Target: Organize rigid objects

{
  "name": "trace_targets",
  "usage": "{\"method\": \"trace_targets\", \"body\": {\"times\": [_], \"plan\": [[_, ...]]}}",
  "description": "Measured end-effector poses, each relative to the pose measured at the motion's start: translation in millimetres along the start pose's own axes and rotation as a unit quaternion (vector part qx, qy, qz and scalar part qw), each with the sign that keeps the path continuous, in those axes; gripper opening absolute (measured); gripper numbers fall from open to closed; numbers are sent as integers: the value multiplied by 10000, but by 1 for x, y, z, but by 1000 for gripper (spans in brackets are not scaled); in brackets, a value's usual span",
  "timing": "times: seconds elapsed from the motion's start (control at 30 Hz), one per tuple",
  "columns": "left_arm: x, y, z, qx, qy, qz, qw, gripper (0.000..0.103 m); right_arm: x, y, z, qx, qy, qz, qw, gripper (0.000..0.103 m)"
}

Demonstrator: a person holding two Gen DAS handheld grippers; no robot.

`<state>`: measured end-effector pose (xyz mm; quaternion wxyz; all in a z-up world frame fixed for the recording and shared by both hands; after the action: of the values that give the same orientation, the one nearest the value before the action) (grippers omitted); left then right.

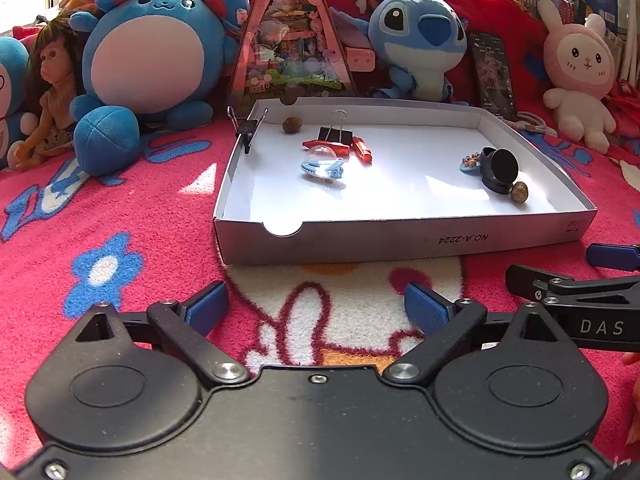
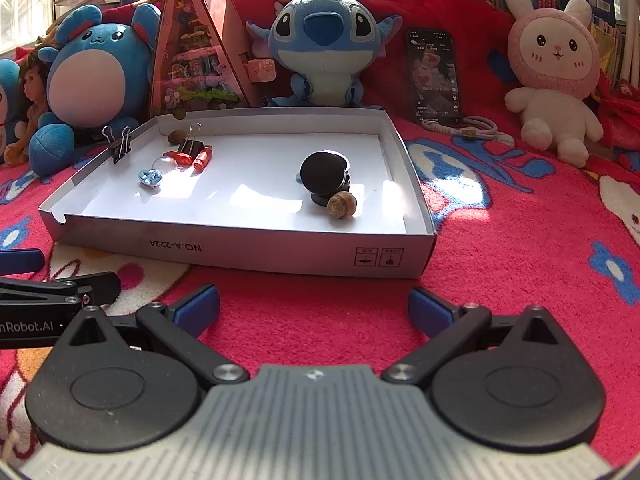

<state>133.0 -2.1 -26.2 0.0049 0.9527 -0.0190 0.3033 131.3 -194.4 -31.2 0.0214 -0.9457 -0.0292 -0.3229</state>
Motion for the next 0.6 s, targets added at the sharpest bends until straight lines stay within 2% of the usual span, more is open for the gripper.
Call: {"method": "trace_targets", "body": {"times": [0.6], "plan": [[6, -2, 9, 34, 99, -44, 9999, 100, 5, -2, 6, -18, -39, -22, 10000, 103]]}}
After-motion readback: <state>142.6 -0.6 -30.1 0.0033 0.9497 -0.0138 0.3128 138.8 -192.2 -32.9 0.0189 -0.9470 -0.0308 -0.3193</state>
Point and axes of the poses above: each gripper's, at about its wrist camera, not at the fingertips, and z roughly the way its jaws point, y to its right, x to its top, the point moved 3 cm from there along z, roughly the way its jaws point, and after that the axes turned 14 degrees about -y, right-handed, at the moved point
